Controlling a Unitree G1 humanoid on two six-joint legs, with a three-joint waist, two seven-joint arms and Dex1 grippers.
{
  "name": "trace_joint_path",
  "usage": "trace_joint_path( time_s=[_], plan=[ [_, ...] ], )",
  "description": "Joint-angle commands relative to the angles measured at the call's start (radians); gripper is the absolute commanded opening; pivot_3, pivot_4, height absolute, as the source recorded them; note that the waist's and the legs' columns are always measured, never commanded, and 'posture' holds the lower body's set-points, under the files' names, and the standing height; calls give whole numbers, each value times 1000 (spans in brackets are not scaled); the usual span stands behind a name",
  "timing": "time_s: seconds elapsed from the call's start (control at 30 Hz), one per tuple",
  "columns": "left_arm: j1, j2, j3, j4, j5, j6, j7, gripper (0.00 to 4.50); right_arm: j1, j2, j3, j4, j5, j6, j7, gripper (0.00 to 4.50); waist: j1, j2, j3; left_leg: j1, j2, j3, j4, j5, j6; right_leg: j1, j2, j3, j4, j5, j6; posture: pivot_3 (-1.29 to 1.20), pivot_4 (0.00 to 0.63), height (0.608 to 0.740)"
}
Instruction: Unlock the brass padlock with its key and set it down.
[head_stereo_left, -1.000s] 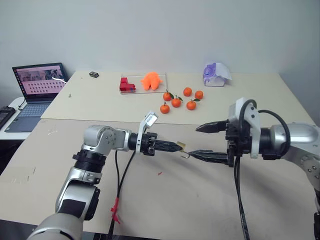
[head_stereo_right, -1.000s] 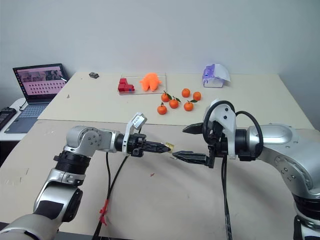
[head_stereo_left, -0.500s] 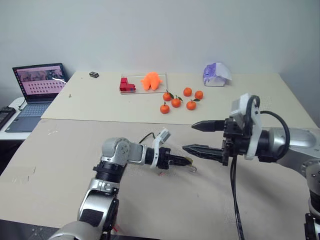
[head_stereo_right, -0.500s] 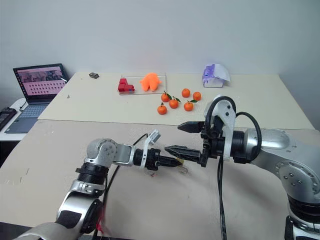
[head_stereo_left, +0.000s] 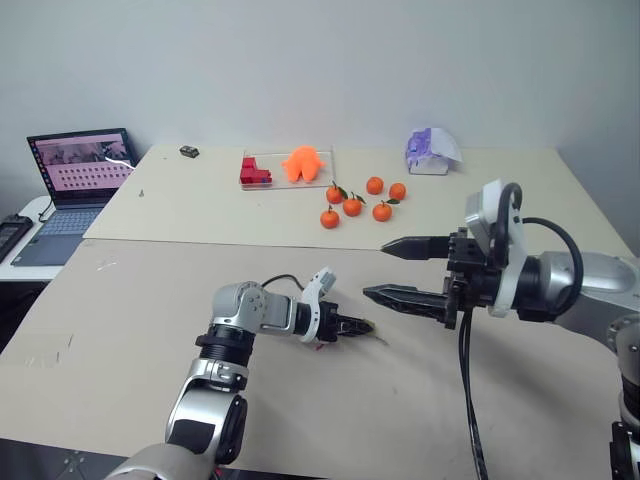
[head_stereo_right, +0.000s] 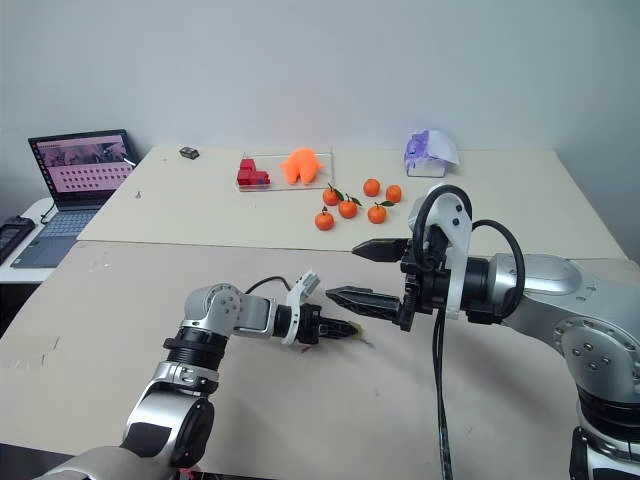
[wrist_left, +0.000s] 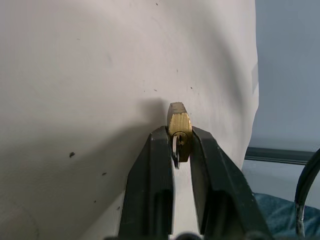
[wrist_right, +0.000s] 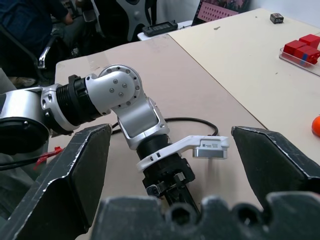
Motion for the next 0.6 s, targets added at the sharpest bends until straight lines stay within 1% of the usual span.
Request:
trace_joint_path(
  time_s=[0.03, 0.07, 0.1, 0.17, 0.23, 0.27, 0.4, 0.47, 0.53, 0.6],
  plan=[
    [17, 40, 36, -3, 14, 33, 24, 2138, -14, -12, -6, -14, -2, -21, 0, 4500, -2, 0, 0, 0, 0, 0, 0, 0, 0, 0, 0, 0, 0, 0, 0, 0, 150, 697],
    [18, 52, 43, -11, 11, 41, 26, 2429, -15, -13, -3, -13, -5, -23, 2, 4500, -5, 0, 0, 0, 0, 0, 0, 0, 0, 0, 0, 0, 0, 0, 0, 0, 150, 697],
    [19, 65, 58, -18, 5, 55, 28, 2867, -16, -12, 1, -11, -10, -25, 4, 4500, -10, 0, 0, 0, 0, 0, 0, 0, 0, 0, 0, 0, 0, 0, 1, 0, 150, 697],
    [20, 86, 78, -30, -5, 74, 31, 3583, -19, -11, 8, -6, -17, -28, 7, 4500, -24, 0, 0, 0, 0, 0, 0, 0, 0, 0, 0, 0, 0, 0, 1, 0, 150, 697],
    [21, 117, 101, -44, -14, 91, 34, 4241, -23, -9, 17, 0, -27, -32, 14, 4500, -33, -1, 0, 1, 1, 0, 0, 0, 0, 0, 1, 0, 1, 0, 1, 0, 150, 697],
    [22, 131, 112, -50, -17, 99, 34, 4478, -24, -7, 21, 2, -33, -34, 17, 4500, -36, -1, 0, 2, 1, 0, -1, 0, 0, 0, 1, 0, 1, 0, 1, 0, 150, 697],
    [4, 250, 157, -55, -18, 101, 24, 4478, -32, -5, 46, 20, -63, -48, 48, 4500, -53, -1, 0, 5, 2, 0, -1, 1, -1, 1, 2, 1, 2, -1, 1, 0, 150, 697],
    [3, 296, 145, -68, -24, 91, 3, 4478, -35, -5, 53, 26, -77, -54, 65, 4500, -50, -1, 0, 5, 2, -1, -2, 1, -1, 1, 3, 1, 3, -1, 1, 0, 150, 697],
    [21, 376, 70, -125, -16, 37, -51, 4478, -41, -6, 61, 36, -93, -59, 82, 4500, -46, -2, 0, 5, 2, -1, -2, 1, -1, 1, 2, 0, 2, -1, 1, 0, 150, 697],
    [71, 495, -71, -245, 34, -142, -196, 4478, -43, -11, 66, 46, -105, -62, 101, 4500, -44, -3, 1, 5, 2, -1, -2, 1, -2, -1, 1, 0, 2, -1, 1, 0, 150, 697]
  ],
)
